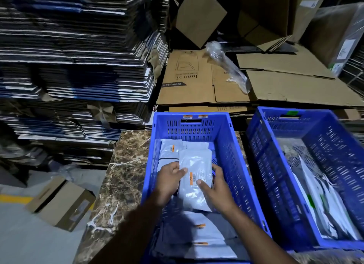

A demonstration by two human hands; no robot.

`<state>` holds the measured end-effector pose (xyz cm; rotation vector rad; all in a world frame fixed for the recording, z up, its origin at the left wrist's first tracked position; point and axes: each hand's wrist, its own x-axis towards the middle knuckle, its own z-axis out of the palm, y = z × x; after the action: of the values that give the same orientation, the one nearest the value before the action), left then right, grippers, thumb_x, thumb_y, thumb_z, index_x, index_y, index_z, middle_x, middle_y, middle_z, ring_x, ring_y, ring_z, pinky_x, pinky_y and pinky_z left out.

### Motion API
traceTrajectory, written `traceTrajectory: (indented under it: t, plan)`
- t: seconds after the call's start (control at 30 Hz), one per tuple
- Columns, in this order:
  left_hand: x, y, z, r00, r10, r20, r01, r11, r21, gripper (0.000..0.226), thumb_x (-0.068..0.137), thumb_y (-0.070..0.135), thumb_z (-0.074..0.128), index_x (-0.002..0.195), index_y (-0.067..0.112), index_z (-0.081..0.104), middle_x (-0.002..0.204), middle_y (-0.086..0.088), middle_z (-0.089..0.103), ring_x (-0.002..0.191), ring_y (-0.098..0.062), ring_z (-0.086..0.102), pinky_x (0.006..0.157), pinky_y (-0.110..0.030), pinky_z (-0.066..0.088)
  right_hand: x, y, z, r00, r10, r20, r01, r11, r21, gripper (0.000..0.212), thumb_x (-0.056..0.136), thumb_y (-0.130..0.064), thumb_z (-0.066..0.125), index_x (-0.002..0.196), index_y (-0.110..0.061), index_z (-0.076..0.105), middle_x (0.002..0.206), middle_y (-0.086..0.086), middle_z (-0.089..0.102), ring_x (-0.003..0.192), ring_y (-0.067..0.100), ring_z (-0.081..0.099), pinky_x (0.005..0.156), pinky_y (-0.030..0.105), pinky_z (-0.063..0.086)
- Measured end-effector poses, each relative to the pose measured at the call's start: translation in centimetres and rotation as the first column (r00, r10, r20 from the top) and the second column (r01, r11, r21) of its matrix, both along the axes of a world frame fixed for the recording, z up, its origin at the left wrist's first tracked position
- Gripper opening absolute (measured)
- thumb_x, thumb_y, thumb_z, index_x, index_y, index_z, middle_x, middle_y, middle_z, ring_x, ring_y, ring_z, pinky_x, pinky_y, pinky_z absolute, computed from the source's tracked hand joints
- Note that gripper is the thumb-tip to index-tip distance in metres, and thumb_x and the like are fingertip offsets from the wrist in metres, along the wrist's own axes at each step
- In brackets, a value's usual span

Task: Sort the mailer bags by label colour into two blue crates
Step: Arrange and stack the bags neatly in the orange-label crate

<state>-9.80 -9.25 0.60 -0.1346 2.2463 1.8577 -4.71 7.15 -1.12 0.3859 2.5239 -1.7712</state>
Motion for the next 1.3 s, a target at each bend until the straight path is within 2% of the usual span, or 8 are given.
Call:
traceTrajectory:
  t: [0.13, 0.4, 0.57, 0.73, 0.87, 1.0, 1.1, 1.3]
  plan:
    - [-2.9, 0.6, -0.7, 0.981, 0.194, 0.024, -0.192, 0.98, -0.048, 0.016, 0.076, 0.019, 0.083, 0.08, 0.013, 0.068, 0.071, -0.003, 0.072, 0.061, -0.018, 0.069, 0.057, -0.031, 0.058, -2.7, 1.0, 1.3, 0.995, -0.066, -0.078, 0.077, 0.985, 0.154, 0.054, 0.088, -0.017, 0.067, 0.125, -0.039, 0.035, 0.056, 0.0, 0.047, 0.043, 0.006, 0.044, 0.045, 0.015, 0.036]
    - [-9.1, 1.1, -4.0, 0.975, 0.15, -0.165, -0.207, 0.885, -0.416, 0.019, 0.086, 0.009, 0.061, 0.104, 0.013, 0.066, 0.098, -0.005, 0.073, 0.094, -0.022, 0.067, 0.083, -0.029, 0.053, -12.1, 0.4, -3.0, 0.985, -0.15, 0.08, 0.118, 0.942, 0.313, 0.025, 0.096, -0.013, 0.054, 0.12, -0.019, 0.054, 0.105, 0.017, 0.066, 0.091, 0.033, 0.063, 0.076, 0.036, 0.052]
    - [-11.9, 0.7, -6.1, 0.975, 0.068, -0.213, -0.188, 0.768, -0.612, 0.032, 0.083, 0.004, 0.051, 0.107, 0.015, 0.067, 0.107, -0.006, 0.069, 0.106, -0.027, 0.06, 0.09, -0.031, 0.046, -13.6, 0.3, -5.9, 0.986, -0.108, 0.128, -0.028, 0.649, 0.76, 0.033, 0.093, -0.035, 0.055, 0.122, -0.019, 0.051, 0.134, 0.017, 0.04, 0.119, 0.034, 0.041, 0.093, 0.047, 0.045]
    - [-14.2, 1.7, -7.0, 0.968, -0.042, -0.246, -0.152, 0.684, -0.714, 0.042, 0.086, 0.006, 0.047, 0.124, 0.018, 0.06, 0.127, -0.004, 0.062, 0.122, -0.024, 0.051, 0.101, -0.032, 0.037, -15.9, -0.2, -6.2, 0.974, 0.159, 0.163, -0.224, 0.555, 0.801, 0.052, 0.101, -0.041, 0.037, 0.148, -0.02, 0.029, 0.161, 0.017, 0.015, 0.149, 0.035, 0.01, 0.117, 0.054, 0.017]
    - [-15.3, 1.3, -8.8, 0.98, -0.162, -0.119, -0.007, 0.565, -0.825, 0.046, 0.102, 0.026, 0.039, 0.148, 0.025, 0.038, 0.159, 0.002, 0.028, 0.147, -0.018, 0.022, 0.116, -0.03, 0.017, -16.7, -0.2, -7.9, 0.916, 0.296, 0.272, -0.389, 0.481, 0.786, 0.06, 0.104, -0.044, 0.02, 0.158, -0.023, 0.004, 0.165, 0.005, -0.011, 0.152, 0.027, -0.011, 0.121, 0.052, -0.001]
    - [-14.6, 1.2, -11.0, 0.953, -0.246, -0.176, -0.033, 0.494, -0.869, 0.054, 0.087, 0.034, 0.049, 0.14, 0.021, 0.053, 0.15, -0.005, 0.045, 0.138, -0.029, 0.043, 0.107, -0.045, 0.037, -17.2, -0.3, -9.2, 0.92, 0.287, 0.268, -0.383, 0.507, 0.773, 0.06, 0.102, -0.042, 0.021, 0.158, -0.028, 0.002, 0.165, 0.0, -0.011, 0.151, 0.023, -0.014, 0.121, 0.049, -0.005]
    - [-13.7, 1.2, -12.2, 0.948, -0.275, -0.16, 0.003, 0.512, -0.859, 0.06, 0.092, 0.033, 0.047, 0.15, 0.032, 0.034, 0.16, 0.0, 0.024, 0.149, -0.024, 0.018, 0.115, -0.044, 0.02, -17.4, -0.4, -9.4, 0.921, 0.283, 0.268, -0.381, 0.506, 0.774, 0.061, 0.101, -0.041, 0.022, 0.158, -0.029, 0.004, 0.165, 0.0, -0.011, 0.151, 0.023, -0.016, 0.122, 0.049, -0.006]
    - [-12.8, 1.1, -14.6, 0.919, -0.263, -0.293, -0.096, 0.572, -0.815, 0.05, 0.091, 0.034, 0.038, 0.14, 0.042, 0.048, 0.159, -0.001, 0.029, 0.149, -0.02, 0.018, 0.117, -0.048, 0.015, -17.6, -0.4, -9.7, 0.914, 0.277, 0.297, -0.401, 0.501, 0.767, 0.06, 0.1, -0.039, 0.026, 0.157, -0.032, 0.009, 0.165, -0.001, -0.012, 0.15, 0.025, -0.02, 0.12, 0.055, -0.005]
